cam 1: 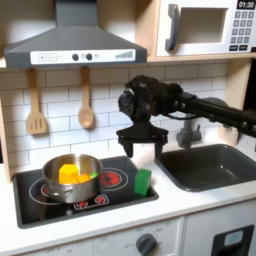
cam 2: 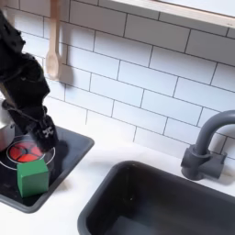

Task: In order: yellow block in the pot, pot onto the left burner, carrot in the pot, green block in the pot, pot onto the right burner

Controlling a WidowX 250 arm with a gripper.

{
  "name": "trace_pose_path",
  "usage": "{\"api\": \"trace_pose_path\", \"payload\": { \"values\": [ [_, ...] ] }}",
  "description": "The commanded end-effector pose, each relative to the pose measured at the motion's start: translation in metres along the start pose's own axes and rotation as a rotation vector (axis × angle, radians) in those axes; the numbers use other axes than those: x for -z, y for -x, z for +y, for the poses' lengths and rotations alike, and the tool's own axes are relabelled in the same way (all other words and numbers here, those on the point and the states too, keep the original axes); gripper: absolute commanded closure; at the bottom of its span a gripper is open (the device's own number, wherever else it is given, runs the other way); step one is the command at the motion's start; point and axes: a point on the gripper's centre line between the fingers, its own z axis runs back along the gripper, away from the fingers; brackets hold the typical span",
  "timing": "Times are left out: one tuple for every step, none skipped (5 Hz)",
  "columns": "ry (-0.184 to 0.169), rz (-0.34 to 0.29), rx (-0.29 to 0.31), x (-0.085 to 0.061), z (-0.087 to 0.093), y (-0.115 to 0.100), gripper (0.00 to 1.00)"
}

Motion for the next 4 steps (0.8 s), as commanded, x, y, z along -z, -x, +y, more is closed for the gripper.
{"api": "trace_pose_path", "payload": {
  "values": [
    [-0.004, 0.005, 0.013, 0.002, -0.018, 0.016, 0.0],
    [-0.022, 0.054, 0.025, 0.009, -0.022, 0.02, 0.0],
    [-0.076, 0.147, 0.017, 0.015, -0.022, 0.025, 0.0],
    [-0.083, 0.116, 0.028, 0.016, -0.02, 0.025, 0.0]
  ]
}}
